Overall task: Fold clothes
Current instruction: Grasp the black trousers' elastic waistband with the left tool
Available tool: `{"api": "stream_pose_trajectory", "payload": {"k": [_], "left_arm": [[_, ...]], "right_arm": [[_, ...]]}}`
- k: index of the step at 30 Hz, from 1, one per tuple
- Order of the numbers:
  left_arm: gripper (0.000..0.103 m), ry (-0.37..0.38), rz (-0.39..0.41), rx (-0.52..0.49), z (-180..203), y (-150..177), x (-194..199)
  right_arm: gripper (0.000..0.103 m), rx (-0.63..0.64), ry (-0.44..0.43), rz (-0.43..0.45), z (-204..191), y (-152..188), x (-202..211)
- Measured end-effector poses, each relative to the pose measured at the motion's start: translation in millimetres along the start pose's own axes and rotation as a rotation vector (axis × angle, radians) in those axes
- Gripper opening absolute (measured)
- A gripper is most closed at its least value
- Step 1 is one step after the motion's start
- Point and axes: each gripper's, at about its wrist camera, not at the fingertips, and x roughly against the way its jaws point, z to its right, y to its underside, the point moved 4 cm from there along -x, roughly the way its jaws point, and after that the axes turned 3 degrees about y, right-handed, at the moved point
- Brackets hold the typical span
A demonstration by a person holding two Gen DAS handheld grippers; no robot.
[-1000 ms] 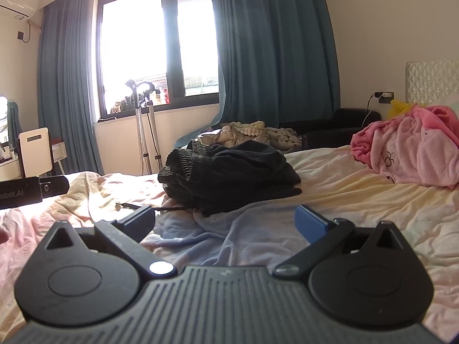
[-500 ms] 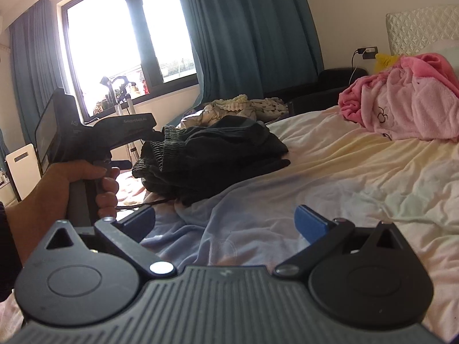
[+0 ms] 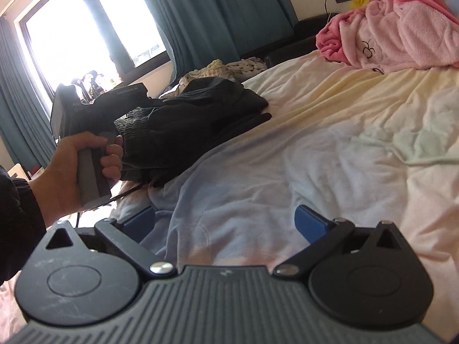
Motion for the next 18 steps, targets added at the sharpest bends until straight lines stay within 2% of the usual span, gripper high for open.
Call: {"api": "stream_pose_trajectory", "payload": {"k": [2,3,4,5,6,8,11,14,18], "left_arm": [[0.081,-0.025,0.021,0.039,-2,5,-6],[0.067,-0.079,0.029,0.029,-1,7,-12],[0.057,-0.130,0.036,0.014,1,7,-14],[0.042,-0.181,0.043,-0.002,2,7,-16],[0.028,-0.193,0.055,0.020,4,4,-12],[0.021,-0.189,0.078,0.067,8,-3,1],[0.019,-0.135,0.114,0.046,33,-26,42],[0.019,-0.060,0.164,-0.018,64,-61,100],[0.019,-0.026,0.211,-0.107,94,-99,181]], "right_arm": [[0.103,-0.025,-0.011,0.002,2,0,2],[0.103,-0.027,-0.015,0.003,2,1,3],[0.103,-0.018,-0.017,0.003,0,2,3],[0.103,-0.005,-0.016,0.002,-1,4,3],[0.103,0.014,-0.012,0.000,-2,6,2],[0.103,0.043,-0.002,-0.003,-4,9,0],[0.103,0.060,0.019,0.008,0,11,2],[0.103,0.045,0.032,0.031,6,9,8],[0.103,0.067,0.019,0.068,0,8,17]]}}
